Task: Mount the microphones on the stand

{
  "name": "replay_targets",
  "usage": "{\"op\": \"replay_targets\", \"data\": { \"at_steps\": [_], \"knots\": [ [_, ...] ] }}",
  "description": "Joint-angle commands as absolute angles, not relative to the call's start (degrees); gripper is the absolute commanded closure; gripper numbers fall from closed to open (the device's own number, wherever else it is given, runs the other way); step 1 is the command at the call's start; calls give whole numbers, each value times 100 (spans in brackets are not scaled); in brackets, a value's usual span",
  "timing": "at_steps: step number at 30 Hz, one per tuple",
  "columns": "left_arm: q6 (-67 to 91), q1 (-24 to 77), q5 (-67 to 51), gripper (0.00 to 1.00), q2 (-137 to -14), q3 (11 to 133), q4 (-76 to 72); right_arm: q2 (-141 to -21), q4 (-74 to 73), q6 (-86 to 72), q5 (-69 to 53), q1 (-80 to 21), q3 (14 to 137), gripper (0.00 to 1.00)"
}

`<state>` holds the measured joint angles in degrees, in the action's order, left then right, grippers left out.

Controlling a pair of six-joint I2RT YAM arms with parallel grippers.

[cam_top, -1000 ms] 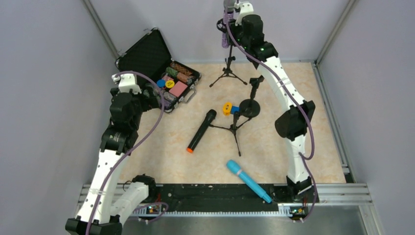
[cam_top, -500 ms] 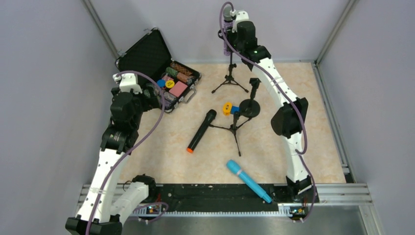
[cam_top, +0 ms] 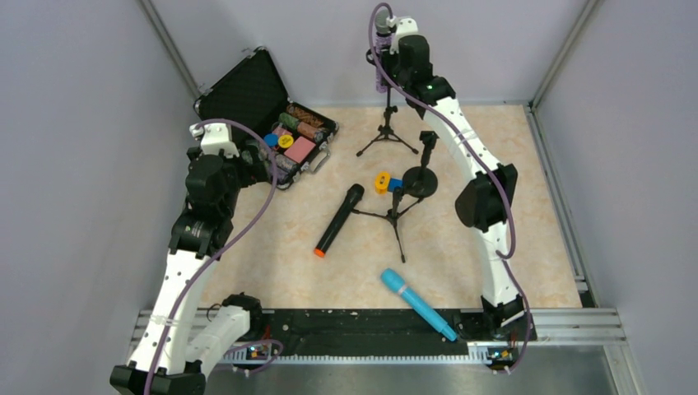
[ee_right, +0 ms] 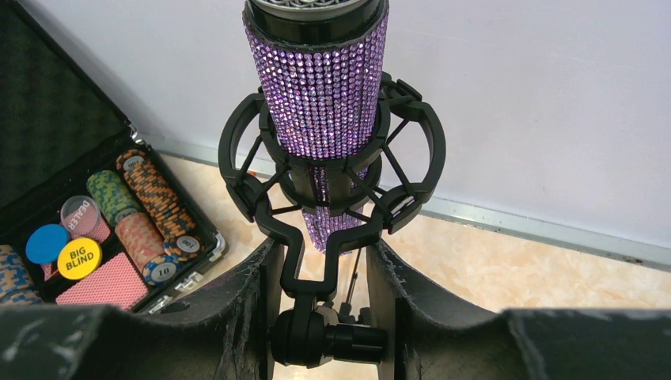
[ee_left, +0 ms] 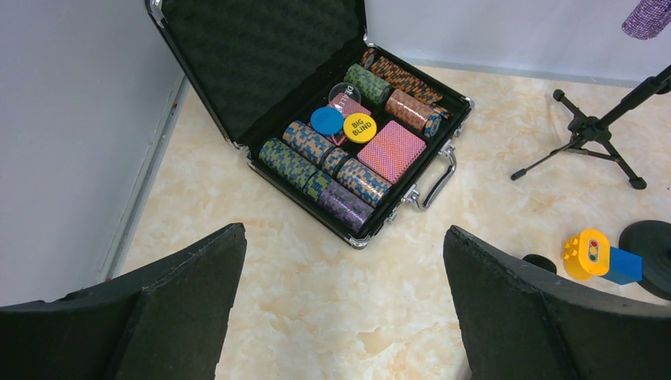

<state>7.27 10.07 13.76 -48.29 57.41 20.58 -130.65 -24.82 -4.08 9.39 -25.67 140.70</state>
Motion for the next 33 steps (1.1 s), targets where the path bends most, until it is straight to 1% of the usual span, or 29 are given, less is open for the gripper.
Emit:
{"op": "replay_targets", "data": {
  "at_steps": [1,3,4,8,11,12,15,16,18,20,24,29,33],
  "knots": [
    [650,976,1355,1,-4794,5818,1863,-13118,-1882,-275,765,-2576,14425,100],
    [643,976,1342,1,-4786,5818,1863,-13161,-1872,-283,729,-2558,14431,100],
    [642,976,1344,1,-4773,5818,1863,-13170,-1870,-296,717,-2546,14422,98],
    [635,976,1362,1,-4759,5792,1855,-13226,-1861,-343,644,-2528,14375,82],
    [637,976,1362,1,-4777,5799,1854,-13251,-1826,-326,665,-2514,14368,66],
    [637,976,1353,1,-4780,5801,1854,-13255,-1814,-319,687,-2507,14369,64],
    [622,976,1339,1,-4786,5793,1854,-13251,-1796,-342,749,-2490,14328,62],
    [616,976,1351,1,-4790,5792,1854,-13239,-1785,-351,752,-2488,14320,59],
    [608,976,1368,1,-4798,5792,1854,-13226,-1758,-354,775,-2486,14272,50],
    [610,976,1367,1,-4797,5792,1863,-13200,-1737,-352,805,-2471,14249,48],
    [607,976,1354,1,-4802,5797,1863,-13173,-1713,-340,884,-2470,14202,39],
    [602,976,1362,1,-4815,5792,1863,-13139,-1697,-333,923,-2471,14135,37],
    [601,976,1372,1,-4807,5783,1864,-13081,-1685,-367,900,-2471,14050,33]
  ]
}}
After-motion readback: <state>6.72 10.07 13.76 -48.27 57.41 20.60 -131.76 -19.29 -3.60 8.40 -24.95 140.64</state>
